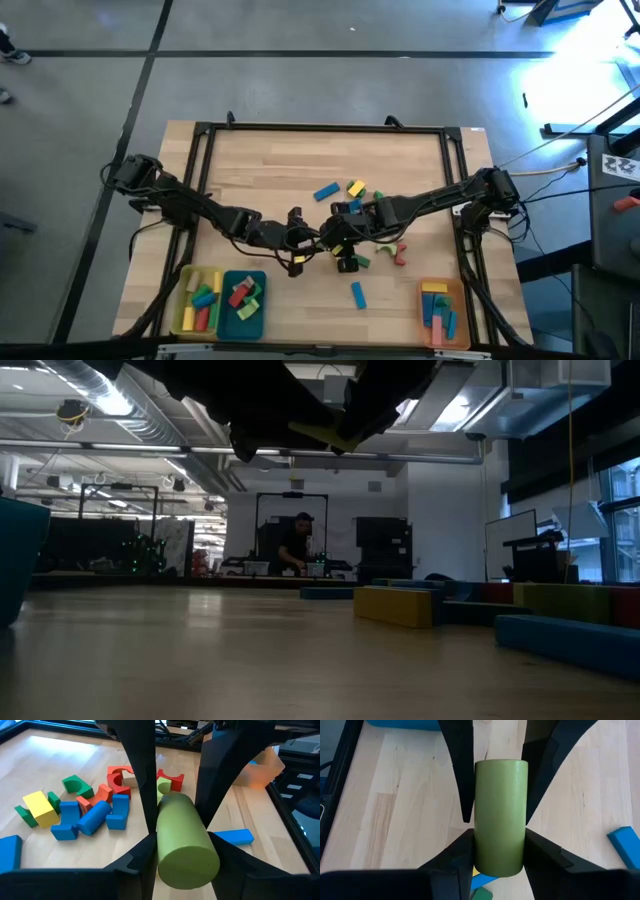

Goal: Sort blocks by size
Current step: Put the light green cylindrical block into the yellow bin

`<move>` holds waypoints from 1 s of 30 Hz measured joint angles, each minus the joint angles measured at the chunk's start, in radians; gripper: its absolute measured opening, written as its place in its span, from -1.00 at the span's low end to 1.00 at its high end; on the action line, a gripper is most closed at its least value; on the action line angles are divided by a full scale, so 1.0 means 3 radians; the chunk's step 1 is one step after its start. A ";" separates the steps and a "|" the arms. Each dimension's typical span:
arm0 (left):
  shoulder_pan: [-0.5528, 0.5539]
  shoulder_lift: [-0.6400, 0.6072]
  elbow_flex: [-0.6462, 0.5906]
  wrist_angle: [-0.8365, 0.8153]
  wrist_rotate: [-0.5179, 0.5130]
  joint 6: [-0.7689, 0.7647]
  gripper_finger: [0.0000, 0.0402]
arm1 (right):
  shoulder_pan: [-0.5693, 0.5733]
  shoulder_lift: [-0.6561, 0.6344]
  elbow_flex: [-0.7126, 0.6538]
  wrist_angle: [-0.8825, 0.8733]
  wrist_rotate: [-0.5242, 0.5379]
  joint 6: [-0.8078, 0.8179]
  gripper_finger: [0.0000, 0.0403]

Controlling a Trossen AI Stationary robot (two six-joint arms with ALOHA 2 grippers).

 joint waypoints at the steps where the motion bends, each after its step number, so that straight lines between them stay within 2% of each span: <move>1: 0.0000 0.0000 0.0000 0.0000 0.0002 0.0013 -0.31 | 0.0000 0.0000 0.0000 0.0001 0.0000 -0.0002 -0.29; 13: 0.0000 0.0000 0.0000 0.0021 0.0007 0.0015 -0.09 | 0.0000 0.0000 0.0000 -0.0011 0.0000 -0.0005 -0.29; 17: 0.0000 0.0000 0.0000 0.0020 0.0007 0.0015 -0.15 | 0.0000 0.0000 0.0000 -0.0011 0.0000 -0.0005 -0.29; 25: 0.0000 0.0000 0.0000 0.0012 -0.0010 0.0015 -0.42 | 0.0000 0.0000 0.0000 -0.0015 0.0000 0.0014 -0.29; 30: 0.0000 0.0000 0.0000 0.0011 -0.0008 0.0015 -0.42 | 0.0000 0.0000 0.0000 -0.0016 0.0000 0.0013 -0.29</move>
